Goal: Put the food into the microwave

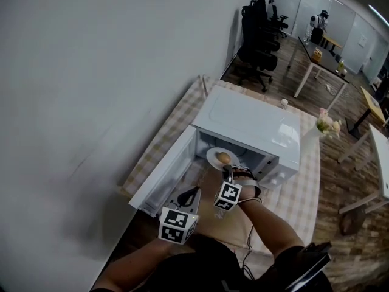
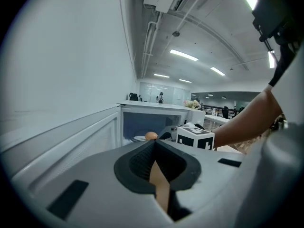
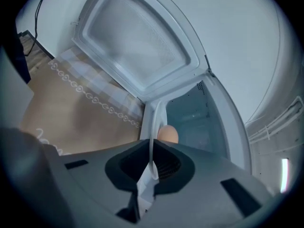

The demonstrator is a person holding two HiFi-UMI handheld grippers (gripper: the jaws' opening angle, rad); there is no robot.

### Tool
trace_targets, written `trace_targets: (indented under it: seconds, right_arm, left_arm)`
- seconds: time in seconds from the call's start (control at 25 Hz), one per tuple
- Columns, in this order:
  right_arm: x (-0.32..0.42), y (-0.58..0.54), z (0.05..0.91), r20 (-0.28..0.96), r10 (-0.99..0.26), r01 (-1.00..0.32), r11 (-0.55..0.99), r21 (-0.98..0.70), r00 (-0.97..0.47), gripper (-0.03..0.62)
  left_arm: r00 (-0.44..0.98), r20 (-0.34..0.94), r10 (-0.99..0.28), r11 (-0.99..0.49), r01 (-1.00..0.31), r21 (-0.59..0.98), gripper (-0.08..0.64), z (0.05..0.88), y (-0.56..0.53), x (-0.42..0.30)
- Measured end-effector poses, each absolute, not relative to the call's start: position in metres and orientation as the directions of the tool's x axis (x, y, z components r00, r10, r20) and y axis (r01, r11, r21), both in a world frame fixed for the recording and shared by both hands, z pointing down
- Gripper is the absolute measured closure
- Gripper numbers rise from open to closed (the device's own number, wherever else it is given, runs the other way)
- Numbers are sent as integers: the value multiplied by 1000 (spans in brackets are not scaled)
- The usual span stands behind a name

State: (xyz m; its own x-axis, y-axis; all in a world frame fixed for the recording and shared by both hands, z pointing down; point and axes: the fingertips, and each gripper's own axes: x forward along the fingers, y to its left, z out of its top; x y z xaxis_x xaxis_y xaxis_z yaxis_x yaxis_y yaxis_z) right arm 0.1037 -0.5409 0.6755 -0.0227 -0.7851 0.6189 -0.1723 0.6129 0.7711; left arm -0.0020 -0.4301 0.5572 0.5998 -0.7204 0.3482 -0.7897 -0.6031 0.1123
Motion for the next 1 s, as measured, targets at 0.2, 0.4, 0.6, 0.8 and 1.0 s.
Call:
trace_targets:
  seconds: [0.2, 0.4, 0.6, 0.8, 1.0]
  right_arm:
    - [111, -553, 694, 632, -775, -162, 623, 765, 3, 568]
    - [117, -571, 702, 627, -779, -149, 617, 773, 25, 568]
    - [122, -581, 711, 627, -779, -125, 619, 776, 36, 566]
    - [129, -588, 718, 641, -766, -100, 634, 766, 52, 561]
    - [132, -582, 723, 678, -733, -104, 670, 735, 65, 534]
  left_arm:
    - [582, 367, -725, -587, -802, 112, 552, 566, -434, -7]
    - [578, 381, -722, -589, -802, 101, 552, 570, -440, -7]
    - [569, 391, -723, -582, -807, 99, 552, 576, -443, -6]
    - [567, 397, -721, -579, -809, 104, 552, 577, -444, -2]
    - [569, 407, -715, -576, -809, 119, 552, 581, -442, -1]
